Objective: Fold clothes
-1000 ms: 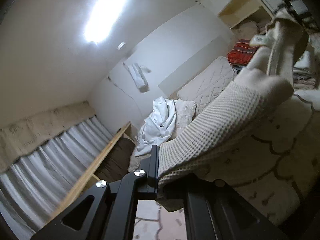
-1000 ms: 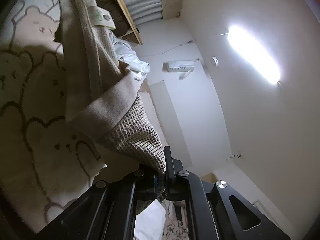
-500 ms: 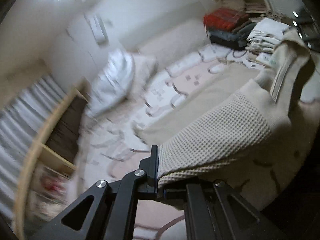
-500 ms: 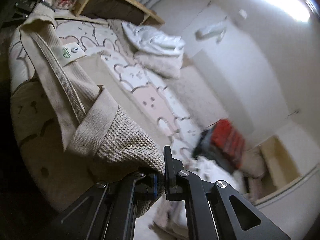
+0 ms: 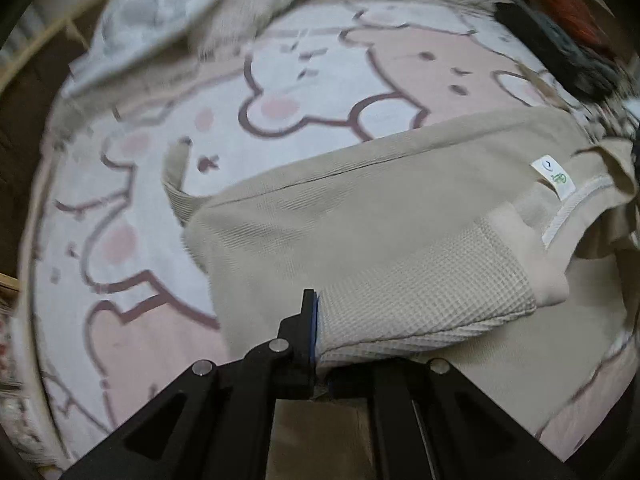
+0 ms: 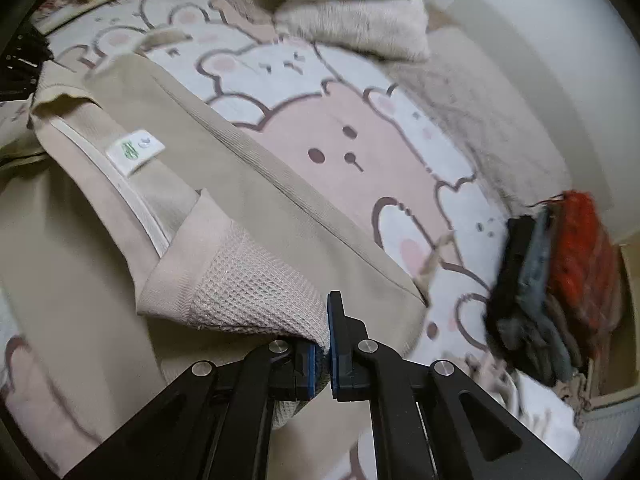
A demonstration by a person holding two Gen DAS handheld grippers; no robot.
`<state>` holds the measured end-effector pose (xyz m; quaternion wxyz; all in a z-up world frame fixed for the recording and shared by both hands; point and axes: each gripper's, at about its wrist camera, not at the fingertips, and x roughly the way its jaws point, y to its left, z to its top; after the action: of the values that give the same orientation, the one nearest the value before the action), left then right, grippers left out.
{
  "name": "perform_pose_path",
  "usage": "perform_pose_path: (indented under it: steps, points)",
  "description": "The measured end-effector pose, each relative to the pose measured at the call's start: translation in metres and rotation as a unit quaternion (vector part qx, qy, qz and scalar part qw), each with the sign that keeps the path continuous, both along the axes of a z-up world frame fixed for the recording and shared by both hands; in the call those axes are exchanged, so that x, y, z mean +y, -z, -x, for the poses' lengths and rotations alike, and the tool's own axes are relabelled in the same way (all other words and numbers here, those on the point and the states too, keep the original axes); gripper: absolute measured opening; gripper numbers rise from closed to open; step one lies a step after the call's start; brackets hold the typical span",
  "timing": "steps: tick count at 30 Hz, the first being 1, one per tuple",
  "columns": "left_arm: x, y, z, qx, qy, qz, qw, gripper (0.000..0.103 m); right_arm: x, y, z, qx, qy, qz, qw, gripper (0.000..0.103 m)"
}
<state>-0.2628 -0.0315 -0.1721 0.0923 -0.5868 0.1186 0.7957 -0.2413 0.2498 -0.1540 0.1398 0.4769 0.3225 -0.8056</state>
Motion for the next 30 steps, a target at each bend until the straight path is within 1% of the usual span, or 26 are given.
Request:
perform_pose_path:
  steps: [3, 4, 5, 6, 8, 9, 10, 11, 12, 13, 15, 17, 18, 20, 22, 23, 24, 25, 26, 27, 28, 30]
  points:
    - [-0.008, 0.024, 0.025, -0.055, -0.015, -0.022, 0.9981, 0.006, -0.002, 0.032, 0.035, -0.062, 0.008, 0.016, 0.998, 0.005]
    - [-0.011, 0.031, 0.033, -0.072, -0.02, -0.028, 0.9968, 0.009, -0.002, 0.039, 0.04, -0.079, 0.006, 0.029, 0.996, 0.005]
    - [-0.013, 0.033, 0.037, -0.077, -0.027, -0.037, 0.996, 0.016, -0.001, 0.046, 0.046, -0.092, 0.008, 0.039, 0.995, 0.009]
    - [-0.015, 0.034, 0.041, -0.081, -0.034, -0.045, 0.9951, 0.021, 0.001, 0.051, 0.052, -0.096, 0.02, 0.046, 0.994, 0.014]
    - [-0.022, 0.031, 0.049, -0.084, -0.051, -0.087, 0.9914, 0.049, 0.008, 0.055, 0.065, -0.103, 0.044, 0.074, 0.991, 0.052]
    - [-0.026, 0.029, 0.054, -0.086, -0.064, -0.114, 0.9878, 0.052, 0.013, 0.054, 0.071, -0.108, 0.058, 0.095, 0.988, 0.056]
    - [-0.031, 0.027, 0.061, -0.089, -0.079, -0.14, 0.983, 0.052, 0.019, 0.052, 0.079, -0.115, 0.073, 0.12, 0.983, 0.057]
    - [-0.036, 0.027, 0.068, -0.089, -0.099, -0.153, 0.9793, 0.052, 0.026, 0.05, 0.087, -0.123, 0.091, 0.143, 0.978, 0.057]
    - [-0.042, 0.026, 0.076, -0.088, -0.119, -0.165, 0.9751, 0.052, 0.033, 0.049, 0.096, -0.132, 0.115, 0.161, 0.971, 0.057]
    - [-0.047, 0.026, 0.083, -0.083, -0.142, -0.164, 0.9726, 0.052, 0.041, 0.048, 0.105, -0.141, 0.141, 0.174, 0.964, 0.057]
    - [-0.059, 0.028, 0.095, -0.084, -0.193, -0.178, 0.9614, 0.052, 0.06, 0.048, 0.122, -0.156, 0.2, 0.196, 0.947, 0.057]
    - [-0.069, 0.029, 0.102, -0.094, -0.228, -0.209, 0.9463, 0.052, 0.075, 0.044, 0.128, -0.158, 0.229, 0.229, 0.933, 0.057]
    - [-0.071, 0.027, 0.102, -0.091, -0.234, -0.215, 0.9439, 0.052, 0.084, 0.04, 0.128, -0.156, 0.242, 0.247, 0.925, 0.057]
    - [-0.069, 0.014, 0.099, -0.074, -0.224, -0.209, 0.949, 0.052, 0.104, 0.028, 0.124, -0.145, 0.262, 0.28, 0.912, 0.057]
    - [-0.062, -0.001, 0.083, -0.047, -0.191, -0.192, 0.9615, 0.052, 0.122, 0.015, 0.115, -0.133, 0.283, 0.312, 0.897, 0.057]
    - [-0.057, -0.009, 0.073, -0.033, -0.17, -0.184, 0.9677, 0.052, 0.128, 0.006, 0.103, -0.12, 0.285, 0.32, 0.896, 0.057]
    - [-0.056, -0.013, 0.066, -0.023, -0.153, -0.179, 0.9717, 0.052, 0.131, -0.003, 0.087, -0.103, 0.277, 0.323, 0.899, 0.057]
    - [-0.055, -0.019, 0.05, -0.013, -0.134, -0.173, 0.9758, 0.052, 0.133, -0.013, 0.07, -0.086, 0.269, 0.326, 0.902, 0.057]
    - [-0.053, -0.026, 0.025, -0.003, -0.114, -0.168, 0.9791, 0.052, 0.135, -0.02, 0.05, -0.071, 0.26, 0.328, 0.905, 0.057]
    - [-0.056, -0.029, 0.007, 0.002, -0.106, -0.166, 0.9805, 0.052, 0.135, -0.024, 0.025, -0.063, 0.251, 0.331, 0.907, 0.057]
    - [-0.058, -0.031, -0.01, 0.007, -0.098, -0.163, 0.9818, 0.053, 0.136, -0.025, 0.005, -0.058, 0.248, 0.336, 0.907, 0.057]
    - [-0.063, -0.035, -0.052, 0.024, -0.087, -0.149, 0.9846, 0.053, 0.139, -0.022, -0.04, -0.055, 0.25, 0.349, 0.901, 0.056]
